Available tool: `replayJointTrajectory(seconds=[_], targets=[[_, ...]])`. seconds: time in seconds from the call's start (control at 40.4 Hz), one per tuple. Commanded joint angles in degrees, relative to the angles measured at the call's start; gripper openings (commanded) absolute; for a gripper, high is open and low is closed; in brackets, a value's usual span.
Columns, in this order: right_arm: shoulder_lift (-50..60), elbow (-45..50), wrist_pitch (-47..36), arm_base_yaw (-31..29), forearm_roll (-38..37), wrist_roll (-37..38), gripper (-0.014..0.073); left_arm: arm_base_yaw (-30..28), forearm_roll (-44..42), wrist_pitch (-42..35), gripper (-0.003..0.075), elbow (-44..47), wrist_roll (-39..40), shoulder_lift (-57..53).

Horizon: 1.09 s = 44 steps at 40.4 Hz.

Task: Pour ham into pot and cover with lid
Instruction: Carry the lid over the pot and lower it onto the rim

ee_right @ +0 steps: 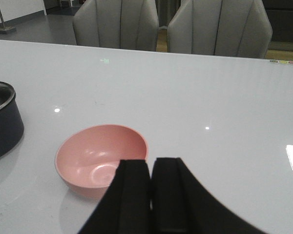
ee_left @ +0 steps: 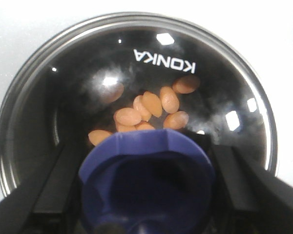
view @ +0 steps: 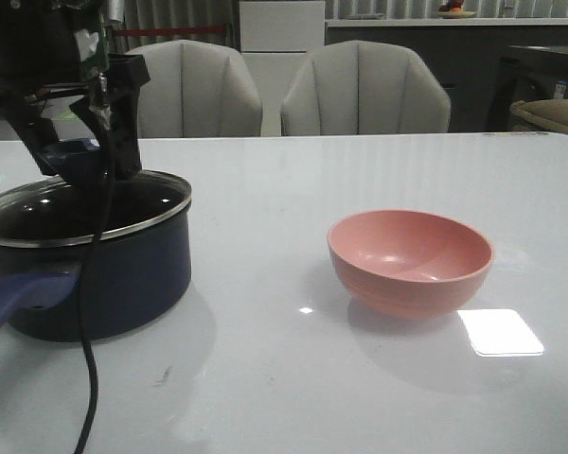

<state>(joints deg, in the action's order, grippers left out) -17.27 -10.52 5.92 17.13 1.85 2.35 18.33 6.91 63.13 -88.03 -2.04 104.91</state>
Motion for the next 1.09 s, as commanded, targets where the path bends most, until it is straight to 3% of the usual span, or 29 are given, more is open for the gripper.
replayJointTrajectory(seconds=[0.0,0.272,0.792,1.065], targets=[[-0.3,-1.5,-4.9,-0.2,0.0,-0.5,0.0147,0.4,0.8,-0.7,0.0342,-1.5,0.0,-2.1],[-0.3,-1.5,-4.9,-0.2,0.0,-0.5,0.0147,0.4,0.8,-1.9,0.0506,-1.5,0.0,-2.1],[-0.3,-1.5,-4.9,-0.2,0.0,-0.5,0.0147,0.4,-2.0,-2.4,0.0514,-1.5,0.0,-2.1],[-0.3,-1.5,-4.9,-0.2,0.0,-0.5,0.0147,0.4,-2.1,-2.5,0.059,-1.5,0.0,-2.1]])
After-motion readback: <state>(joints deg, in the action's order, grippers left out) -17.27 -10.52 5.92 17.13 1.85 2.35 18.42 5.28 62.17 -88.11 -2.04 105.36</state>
